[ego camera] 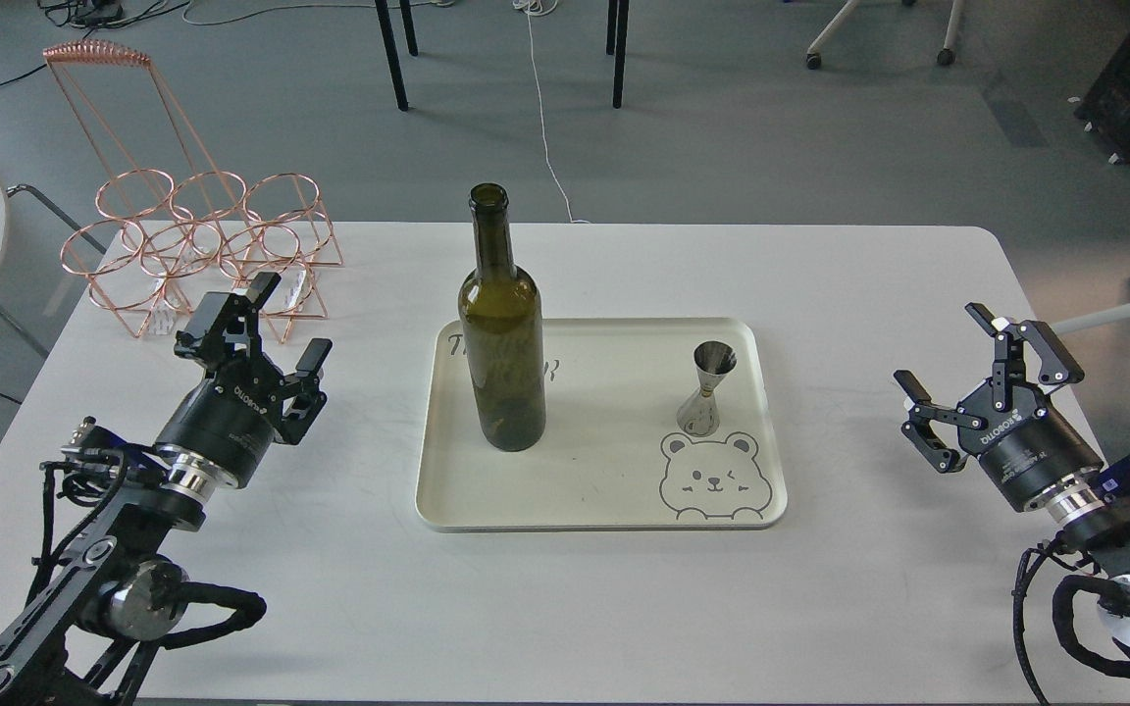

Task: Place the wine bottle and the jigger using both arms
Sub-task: 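Reach the right gripper toward the steel jigger on the tray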

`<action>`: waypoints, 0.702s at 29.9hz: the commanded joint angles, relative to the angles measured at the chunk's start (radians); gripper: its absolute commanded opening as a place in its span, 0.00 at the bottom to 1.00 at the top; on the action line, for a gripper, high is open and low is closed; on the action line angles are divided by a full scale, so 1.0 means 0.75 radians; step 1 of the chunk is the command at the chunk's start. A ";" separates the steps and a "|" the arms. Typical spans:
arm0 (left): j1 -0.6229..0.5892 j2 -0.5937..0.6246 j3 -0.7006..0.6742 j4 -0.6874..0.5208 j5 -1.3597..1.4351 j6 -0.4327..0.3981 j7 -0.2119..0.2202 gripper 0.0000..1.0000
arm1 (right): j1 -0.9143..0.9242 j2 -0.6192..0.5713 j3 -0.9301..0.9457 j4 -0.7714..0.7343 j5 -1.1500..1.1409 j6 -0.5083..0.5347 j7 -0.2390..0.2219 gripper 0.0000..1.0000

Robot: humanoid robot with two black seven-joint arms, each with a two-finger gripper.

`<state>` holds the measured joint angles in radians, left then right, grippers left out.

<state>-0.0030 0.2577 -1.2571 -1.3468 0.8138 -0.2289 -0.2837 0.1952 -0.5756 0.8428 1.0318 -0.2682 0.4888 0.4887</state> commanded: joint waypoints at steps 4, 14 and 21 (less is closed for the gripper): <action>0.016 0.008 0.001 0.000 -0.003 0.007 -0.012 0.98 | 0.014 -0.024 -0.001 0.058 -0.271 0.000 0.000 0.98; 0.006 0.067 -0.011 -0.010 -0.007 -0.002 -0.098 0.98 | 0.024 -0.274 0.011 0.340 -1.093 -0.211 0.000 0.98; 0.000 0.082 -0.007 -0.012 -0.005 0.002 -0.164 0.98 | 0.030 -0.245 -0.027 0.353 -1.816 -0.705 0.000 0.98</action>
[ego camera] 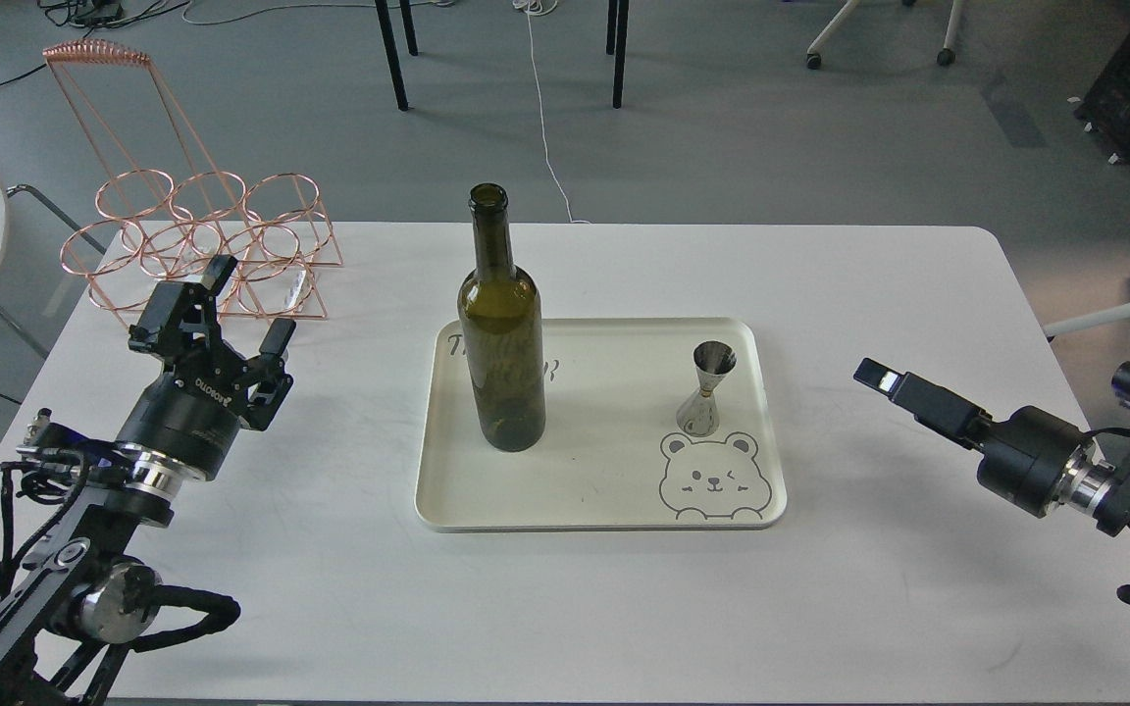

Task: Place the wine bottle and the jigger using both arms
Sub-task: 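Reach the right gripper toward the steel jigger on the tray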

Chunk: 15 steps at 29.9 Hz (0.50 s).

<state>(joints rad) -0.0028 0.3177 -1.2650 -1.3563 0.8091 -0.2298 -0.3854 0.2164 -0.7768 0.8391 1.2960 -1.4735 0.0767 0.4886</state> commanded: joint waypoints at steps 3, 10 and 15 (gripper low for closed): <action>0.002 0.002 0.005 -0.002 0.005 0.008 -0.047 0.98 | 0.059 0.107 -0.116 -0.018 -0.426 -0.337 0.000 0.98; 0.002 0.004 0.005 -0.008 0.005 0.006 -0.049 0.98 | 0.176 0.326 -0.204 -0.237 -0.835 -0.595 0.000 0.98; 0.002 0.004 0.005 -0.010 0.005 0.008 -0.053 0.98 | 0.245 0.451 -0.262 -0.370 -0.872 -0.644 0.000 0.97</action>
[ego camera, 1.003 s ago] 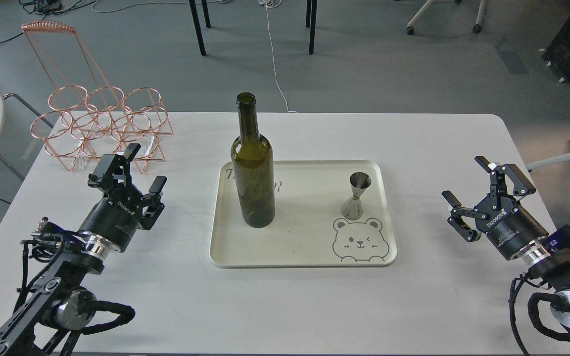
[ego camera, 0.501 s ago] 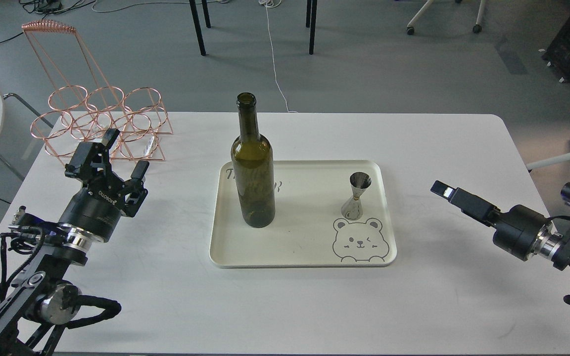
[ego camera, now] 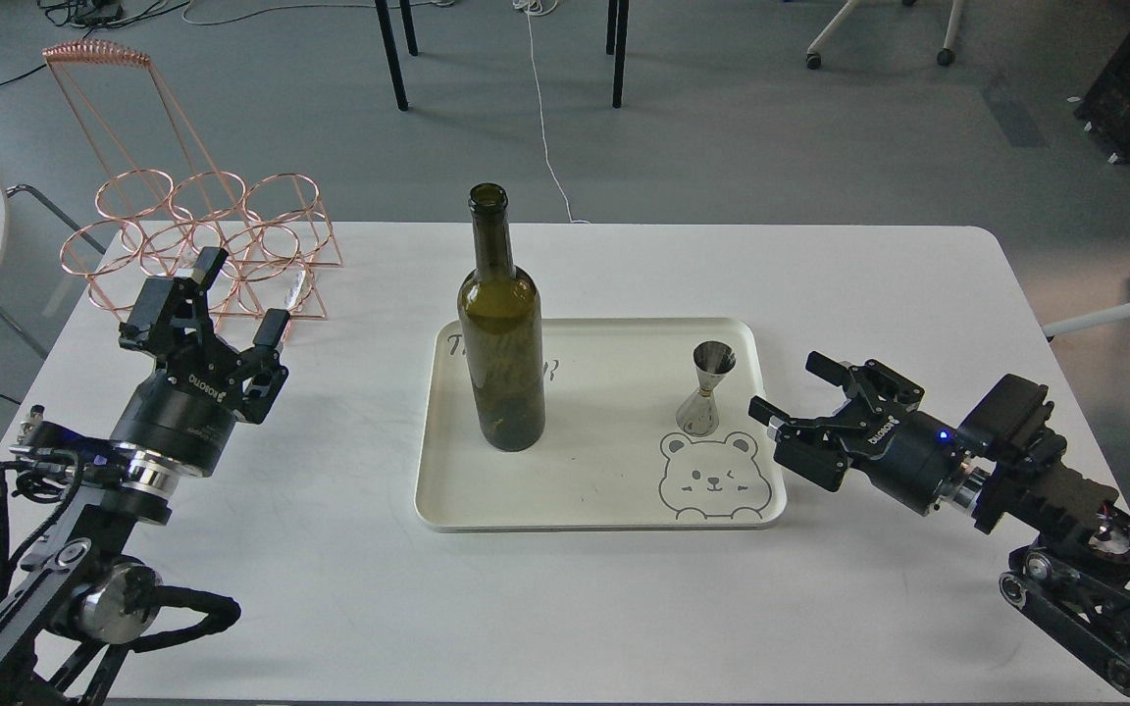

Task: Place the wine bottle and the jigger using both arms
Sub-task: 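Reach the right gripper toward the steel jigger on the tray, then close the right gripper on the jigger and lift it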

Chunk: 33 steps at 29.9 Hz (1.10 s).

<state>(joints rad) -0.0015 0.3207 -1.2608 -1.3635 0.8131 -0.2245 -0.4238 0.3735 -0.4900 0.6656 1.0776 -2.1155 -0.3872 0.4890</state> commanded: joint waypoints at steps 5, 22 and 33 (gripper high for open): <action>0.000 0.002 0.000 -0.006 0.000 -0.001 -0.001 0.98 | 0.101 0.170 -0.073 -0.218 -0.016 -0.044 0.000 0.95; 0.000 0.002 -0.004 -0.006 0.000 0.001 -0.001 0.98 | 0.179 0.322 -0.120 -0.414 -0.012 -0.124 0.000 0.21; -0.002 0.004 -0.004 -0.006 0.000 -0.003 -0.001 0.98 | 0.165 0.187 -0.023 -0.214 0.027 -0.135 0.000 0.16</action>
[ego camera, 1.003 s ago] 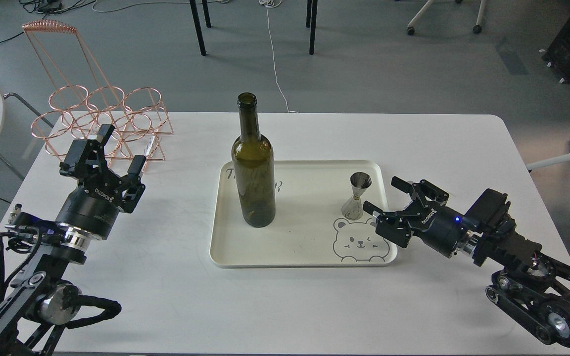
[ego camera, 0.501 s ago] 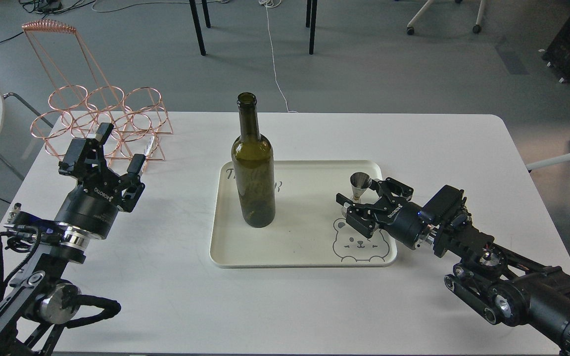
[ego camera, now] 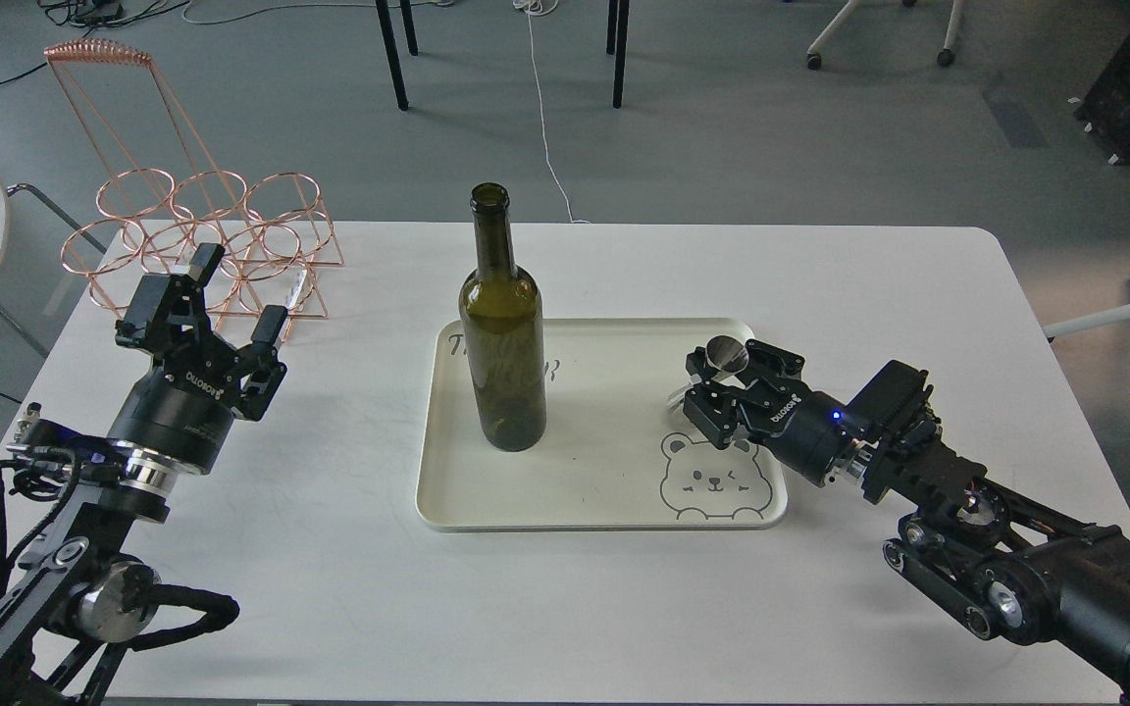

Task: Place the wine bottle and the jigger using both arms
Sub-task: 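Close the right gripper on the jigger and lift it, then carry the jigger with the right gripper away from the tray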

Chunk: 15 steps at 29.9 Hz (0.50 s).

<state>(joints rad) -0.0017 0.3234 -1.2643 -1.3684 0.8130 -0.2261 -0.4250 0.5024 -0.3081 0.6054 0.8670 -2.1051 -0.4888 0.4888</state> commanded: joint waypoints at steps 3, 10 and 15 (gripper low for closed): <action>-0.004 0.004 0.002 0.000 0.000 -0.003 0.000 0.98 | -0.011 -0.123 0.115 0.102 0.096 0.000 0.000 0.17; -0.004 0.004 0.009 0.000 0.000 -0.003 0.000 0.98 | -0.048 -0.325 0.126 0.061 0.305 0.000 0.000 0.17; -0.006 0.000 0.015 0.000 0.002 -0.003 0.002 0.98 | -0.081 -0.348 0.115 -0.072 0.361 0.000 0.000 0.17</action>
<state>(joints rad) -0.0056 0.3268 -1.2546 -1.3684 0.8131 -0.2288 -0.4250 0.4534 -0.5630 0.6975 0.8708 -1.8516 -0.4890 0.4886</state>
